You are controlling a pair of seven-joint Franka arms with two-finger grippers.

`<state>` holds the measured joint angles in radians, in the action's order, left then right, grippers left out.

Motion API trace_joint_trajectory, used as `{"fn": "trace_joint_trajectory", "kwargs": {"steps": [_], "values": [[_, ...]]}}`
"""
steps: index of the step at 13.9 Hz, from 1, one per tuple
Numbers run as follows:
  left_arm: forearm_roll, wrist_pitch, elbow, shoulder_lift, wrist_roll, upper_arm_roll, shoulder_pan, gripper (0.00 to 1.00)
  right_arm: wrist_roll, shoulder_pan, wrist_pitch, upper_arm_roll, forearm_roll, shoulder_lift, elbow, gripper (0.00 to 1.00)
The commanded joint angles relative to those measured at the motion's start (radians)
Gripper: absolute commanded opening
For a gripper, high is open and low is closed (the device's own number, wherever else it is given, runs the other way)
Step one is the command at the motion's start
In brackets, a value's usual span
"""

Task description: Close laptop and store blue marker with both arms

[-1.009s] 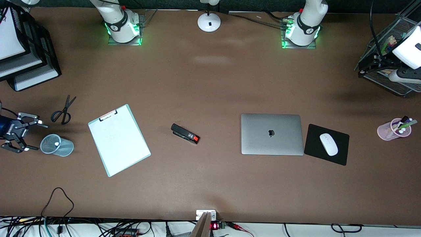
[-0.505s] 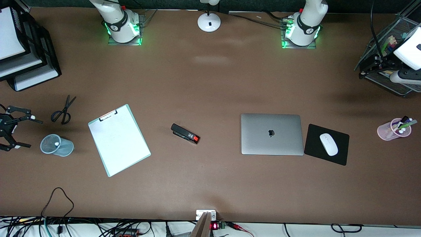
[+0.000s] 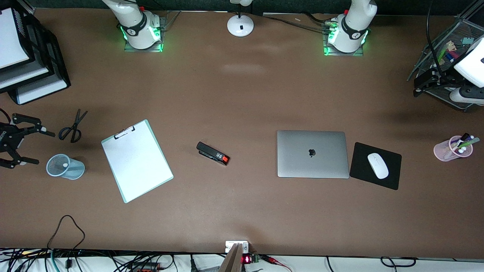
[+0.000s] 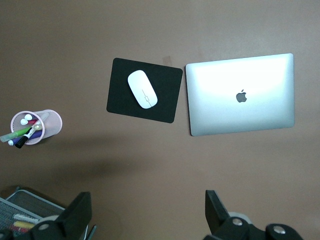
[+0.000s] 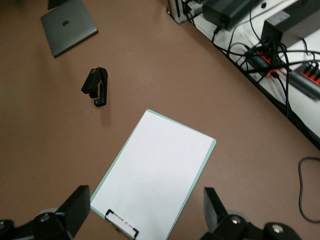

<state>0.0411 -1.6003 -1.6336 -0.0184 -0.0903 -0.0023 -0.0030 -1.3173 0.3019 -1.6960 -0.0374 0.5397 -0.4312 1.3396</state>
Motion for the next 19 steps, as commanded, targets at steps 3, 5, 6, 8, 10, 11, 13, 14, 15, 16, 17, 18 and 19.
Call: {"fn": "trace_joint_trajectory", "kwargs": {"steps": [3, 5, 6, 8, 10, 11, 13, 14, 15, 16, 17, 18, 19], "values": [[-0.010, 0.010, 0.031, 0.021, -0.008, 0.008, -0.006, 1.00, 0.140, -0.053, 0.007, -0.001, -0.092, 0.045, 0.015, 1.00], [-0.010, 0.013, 0.031, 0.025, -0.005, 0.004, -0.003, 1.00, 0.223, -0.063, 0.013, 0.001, -0.099, 0.049, 0.015, 1.00], [-0.010, 0.013, 0.031, 0.025, -0.003, 0.001, -0.002, 1.00, 0.245, -0.067, 0.033, 0.001, -0.104, 0.052, 0.015, 1.00], [-0.010, 0.014, 0.031, 0.025, -0.003, 0.001, -0.002, 1.00, 0.300, -0.082, 0.041, 0.002, -0.121, 0.058, 0.013, 1.00], [-0.012, 0.014, 0.031, 0.025, -0.005, 0.002, 0.006, 1.00, 0.378, -0.112, 0.041, 0.001, -0.153, 0.080, 0.013, 1.00], [-0.012, 0.017, 0.031, 0.025, -0.005, 0.002, 0.009, 1.00, 0.418, -0.116, 0.041, 0.001, -0.156, 0.089, 0.013, 1.00], [-0.012, 0.019, 0.031, 0.026, -0.005, 0.002, 0.011, 1.00, 0.460, -0.132, 0.062, 0.001, -0.161, 0.094, 0.013, 1.00], [-0.012, 0.019, 0.031, 0.025, -0.005, 0.004, 0.012, 1.00, 0.478, -0.142, 0.062, 0.001, -0.176, 0.094, 0.015, 1.00], [-0.012, 0.019, 0.031, 0.026, -0.006, 0.007, 0.012, 1.00, 0.506, -0.150, 0.062, -0.001, -0.199, 0.094, 0.015, 1.00], [-0.012, 0.019, 0.029, 0.026, -0.008, 0.010, 0.014, 1.00, 0.544, -0.162, 0.062, 0.001, -0.225, 0.094, 0.013, 1.00], [-0.012, 0.019, 0.029, 0.026, -0.008, 0.010, 0.014, 1.00, 0.565, -0.184, 0.062, 0.001, -0.254, 0.094, 0.015, 1.00], [-0.012, 0.019, 0.029, 0.026, -0.008, 0.010, 0.015, 1.00, 0.591, -0.199, 0.062, 0.001, -0.277, 0.094, 0.015, 1.00], [-0.012, 0.020, 0.029, 0.025, -0.008, 0.010, 0.015, 1.00, 0.631, -0.204, 0.064, 0.001, -0.289, 0.094, 0.015, 1.00]]}}
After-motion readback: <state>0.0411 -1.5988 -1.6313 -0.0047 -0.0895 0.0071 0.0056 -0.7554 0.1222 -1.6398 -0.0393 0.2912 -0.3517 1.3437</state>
